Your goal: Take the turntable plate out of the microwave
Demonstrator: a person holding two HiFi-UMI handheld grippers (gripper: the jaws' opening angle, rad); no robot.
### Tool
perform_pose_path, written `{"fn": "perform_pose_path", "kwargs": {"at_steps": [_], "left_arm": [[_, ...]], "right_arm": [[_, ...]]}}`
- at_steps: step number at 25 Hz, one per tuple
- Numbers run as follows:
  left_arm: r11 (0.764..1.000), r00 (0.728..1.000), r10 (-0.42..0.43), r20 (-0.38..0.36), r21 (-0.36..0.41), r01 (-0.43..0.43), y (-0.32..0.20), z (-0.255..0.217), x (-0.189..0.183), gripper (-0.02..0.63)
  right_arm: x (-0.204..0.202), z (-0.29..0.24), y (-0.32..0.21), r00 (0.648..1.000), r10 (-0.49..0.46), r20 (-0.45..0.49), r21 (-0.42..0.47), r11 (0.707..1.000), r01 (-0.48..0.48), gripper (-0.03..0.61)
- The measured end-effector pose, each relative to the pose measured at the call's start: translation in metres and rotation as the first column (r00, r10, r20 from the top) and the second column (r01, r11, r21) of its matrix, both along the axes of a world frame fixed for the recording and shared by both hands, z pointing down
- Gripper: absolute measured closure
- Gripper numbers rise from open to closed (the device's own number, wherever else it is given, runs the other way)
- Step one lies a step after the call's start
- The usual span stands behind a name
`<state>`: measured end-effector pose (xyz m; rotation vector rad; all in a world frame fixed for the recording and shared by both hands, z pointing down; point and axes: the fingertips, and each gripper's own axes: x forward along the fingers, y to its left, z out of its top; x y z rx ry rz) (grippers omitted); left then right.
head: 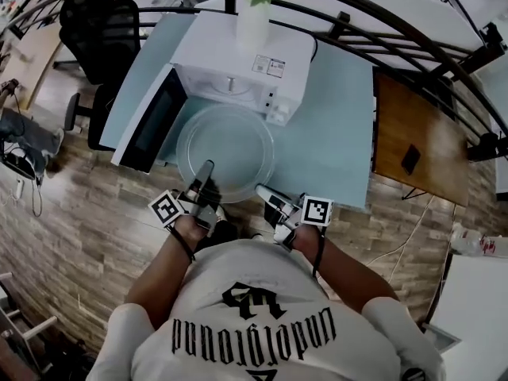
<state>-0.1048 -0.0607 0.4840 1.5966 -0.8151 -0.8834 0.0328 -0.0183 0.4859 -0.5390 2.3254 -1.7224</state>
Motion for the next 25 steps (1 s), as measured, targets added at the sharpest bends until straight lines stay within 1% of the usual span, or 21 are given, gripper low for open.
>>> {"fn": "perform_pose_path", "kwargs": {"at_steps": [6,13,17,25], "left_arm": [[0.998,0.999,-0.053,0.009,0.015,0.053,0.054,-0.011,0.033,0.538],[0.995,0.995,-0.097,0.032,0.018,0.096,0.109,-0.029,0.055,0.538],[0.994,0.993,-0.110,0.038,0.019,0.110,0.131,-0.044,0.058,0.538],[0.994,0.995,-0.092,0.034,0.054,0.090,0.172,-0.062,0.046,0.538]], "right_arm": [[0.035,-0.005,0.047,0.998,-0.053,0.023,0.009,0.999,0.053,0.541],[0.060,-0.019,0.096,0.992,-0.117,0.037,0.019,0.993,0.116,0.541],[0.061,-0.035,0.115,0.987,-0.146,0.063,0.045,0.989,0.144,0.540],[0.048,-0.051,0.159,0.987,-0.143,0.073,0.067,0.988,0.138,0.538]]}}
